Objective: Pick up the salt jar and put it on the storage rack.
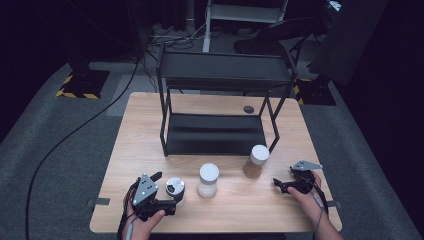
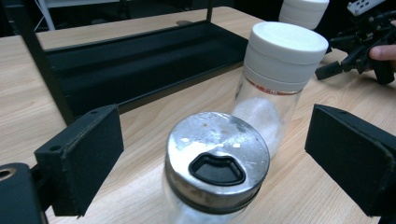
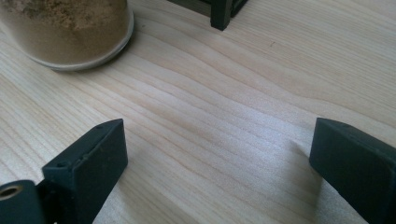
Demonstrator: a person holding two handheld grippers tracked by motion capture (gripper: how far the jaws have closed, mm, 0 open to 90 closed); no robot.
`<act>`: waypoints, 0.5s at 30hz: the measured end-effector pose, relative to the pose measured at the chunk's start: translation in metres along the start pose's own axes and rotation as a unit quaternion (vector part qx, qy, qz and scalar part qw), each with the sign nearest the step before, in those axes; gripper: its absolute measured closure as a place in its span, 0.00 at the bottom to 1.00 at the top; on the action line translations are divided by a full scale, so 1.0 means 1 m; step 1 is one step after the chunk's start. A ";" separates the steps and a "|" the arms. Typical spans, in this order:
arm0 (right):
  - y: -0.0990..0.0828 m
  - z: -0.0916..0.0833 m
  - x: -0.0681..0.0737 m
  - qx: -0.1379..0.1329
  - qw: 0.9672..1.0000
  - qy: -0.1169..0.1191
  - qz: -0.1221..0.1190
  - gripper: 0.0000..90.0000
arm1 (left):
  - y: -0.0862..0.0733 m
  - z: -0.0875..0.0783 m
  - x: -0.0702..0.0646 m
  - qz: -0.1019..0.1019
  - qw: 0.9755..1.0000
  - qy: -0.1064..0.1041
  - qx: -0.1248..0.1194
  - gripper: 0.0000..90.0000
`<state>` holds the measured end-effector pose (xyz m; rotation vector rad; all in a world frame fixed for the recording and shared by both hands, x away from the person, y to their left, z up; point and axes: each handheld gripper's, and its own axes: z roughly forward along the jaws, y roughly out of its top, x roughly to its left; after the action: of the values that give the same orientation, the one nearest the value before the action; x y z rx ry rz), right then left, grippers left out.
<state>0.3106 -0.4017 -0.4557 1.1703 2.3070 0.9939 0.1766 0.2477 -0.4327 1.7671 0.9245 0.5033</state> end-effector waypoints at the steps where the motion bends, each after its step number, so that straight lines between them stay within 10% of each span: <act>1: 0.000 0.000 0.000 0.000 1.000 0.000 0.000 0.05 | 0.000 0.002 -0.001 0.001 1.000 -0.001 0.001 0.04; 15: 0.000 0.000 0.000 0.000 1.000 0.000 0.000 0.05 | -0.007 0.019 -0.003 -0.013 1.000 0.010 0.023 0.05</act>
<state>0.3106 -0.4017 -0.4557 1.1703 2.3072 0.9939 0.1856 0.2354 -0.4458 1.7925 0.9792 0.4859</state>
